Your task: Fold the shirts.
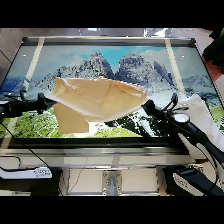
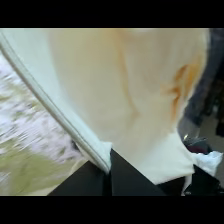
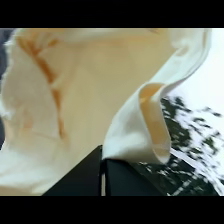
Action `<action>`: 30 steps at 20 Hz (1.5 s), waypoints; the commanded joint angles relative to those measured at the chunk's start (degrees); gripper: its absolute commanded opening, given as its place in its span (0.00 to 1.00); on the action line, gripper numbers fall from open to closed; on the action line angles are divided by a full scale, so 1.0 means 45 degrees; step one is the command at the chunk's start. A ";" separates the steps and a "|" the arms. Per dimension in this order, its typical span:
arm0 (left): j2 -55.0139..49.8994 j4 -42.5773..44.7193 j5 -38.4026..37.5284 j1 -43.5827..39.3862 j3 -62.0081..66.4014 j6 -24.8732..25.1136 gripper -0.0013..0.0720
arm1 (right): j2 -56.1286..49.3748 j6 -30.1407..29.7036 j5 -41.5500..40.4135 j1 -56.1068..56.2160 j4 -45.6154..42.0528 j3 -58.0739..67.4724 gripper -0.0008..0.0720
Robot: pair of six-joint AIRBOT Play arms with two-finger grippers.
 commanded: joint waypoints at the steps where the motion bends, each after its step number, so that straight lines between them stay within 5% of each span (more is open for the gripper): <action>1: 0.3109 -0.4639 -0.0126 0.0947 0.0015 0.1064 0.04 | 0.2463 -0.1554 0.1127 0.0005 -0.2234 0.2210 0.02; 4: 0.6611 -0.9190 -0.0010 0.2905 0.0019 0.1234 0.04 | 0.4998 -0.1307 0.1870 0.0005 -0.4449 0.4541 0.02; 6: 0.8514 -1.2186 -0.0029 0.4333 0.0078 0.2302 0.03 | 0.6203 -0.1239 0.2137 0.0005 -0.4590 0.5969 0.02; 9: 0.9394 -1.1871 -0.1025 0.3366 0.1749 0.1923 0.03 | 0.6975 -0.0933 0.3342 0.0005 -0.5683 0.7859 0.02; 12: 0.9384 -0.6173 -0.0981 0.0733 0.4590 0.1224 0.03 | 0.7038 0.0389 0.4439 0.0005 -0.7849 0.9442 0.02; 17: 0.9899 1.0467 -0.0359 -0.4687 0.8344 -0.3269 0.03 | 0.6955 0.2288 0.5537 0.0005 -1.1647 1.1341 0.02; 20: 0.9894 1.6475 -0.1253 -0.7499 0.8383 -0.4765 0.03 | 0.6494 0.3609 0.6999 0.0000 -1.3580 1.1531 0.02; 24: 0.8087 1.7685 -0.1375 -0.8301 0.7655 -0.4813 0.03 | 0.4182 0.4265 0.9962 0.0000 -1.5276 1.1234 0.02; 30: 0.2798 1.7573 0.3172 -0.7601 0.5799 -0.4809 0.03 | -0.1064 0.4255 0.7053 0.0000 -1.5625 0.9874 0.02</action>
